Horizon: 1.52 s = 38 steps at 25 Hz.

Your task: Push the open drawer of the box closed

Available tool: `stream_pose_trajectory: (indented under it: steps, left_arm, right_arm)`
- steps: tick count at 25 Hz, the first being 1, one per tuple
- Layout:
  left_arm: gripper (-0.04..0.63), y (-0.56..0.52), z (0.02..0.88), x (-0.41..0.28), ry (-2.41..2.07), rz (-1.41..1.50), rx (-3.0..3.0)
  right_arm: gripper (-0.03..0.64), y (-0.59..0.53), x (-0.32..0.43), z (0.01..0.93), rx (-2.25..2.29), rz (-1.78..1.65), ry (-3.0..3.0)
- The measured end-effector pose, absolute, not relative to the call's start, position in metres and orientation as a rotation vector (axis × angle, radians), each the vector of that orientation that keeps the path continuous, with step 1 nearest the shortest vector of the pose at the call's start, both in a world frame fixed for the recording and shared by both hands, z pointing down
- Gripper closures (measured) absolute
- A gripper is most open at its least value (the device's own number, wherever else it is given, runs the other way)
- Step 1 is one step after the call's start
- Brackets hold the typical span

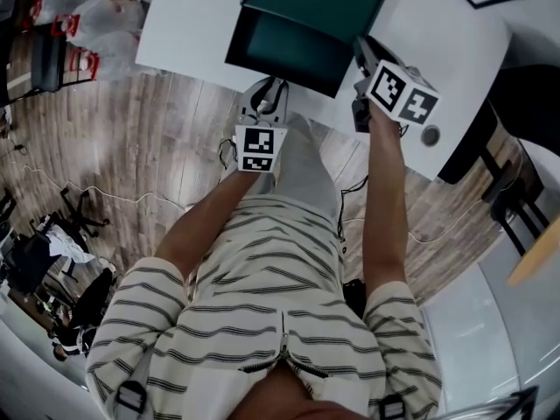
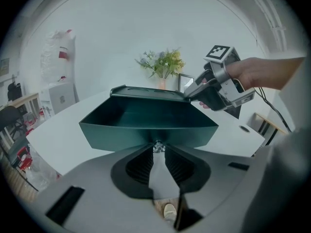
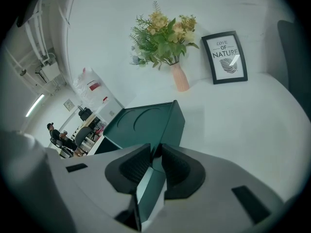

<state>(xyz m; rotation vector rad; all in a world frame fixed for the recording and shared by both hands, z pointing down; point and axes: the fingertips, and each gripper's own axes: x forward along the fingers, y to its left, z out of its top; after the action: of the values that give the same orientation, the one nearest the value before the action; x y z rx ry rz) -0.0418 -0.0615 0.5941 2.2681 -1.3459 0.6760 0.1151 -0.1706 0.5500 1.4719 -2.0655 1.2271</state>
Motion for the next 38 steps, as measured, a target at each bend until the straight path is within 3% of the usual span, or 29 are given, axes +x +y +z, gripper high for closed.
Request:
stream_pose_trajectory:
  steps: [38]
  left_arm:
    - [0.523, -0.089, 0.588, -0.036, -1.372, 0.725, 2.263]
  right_arm:
    - [0.531, -0.171, 0.114, 0.553, 1.460, 1.247, -2.054]
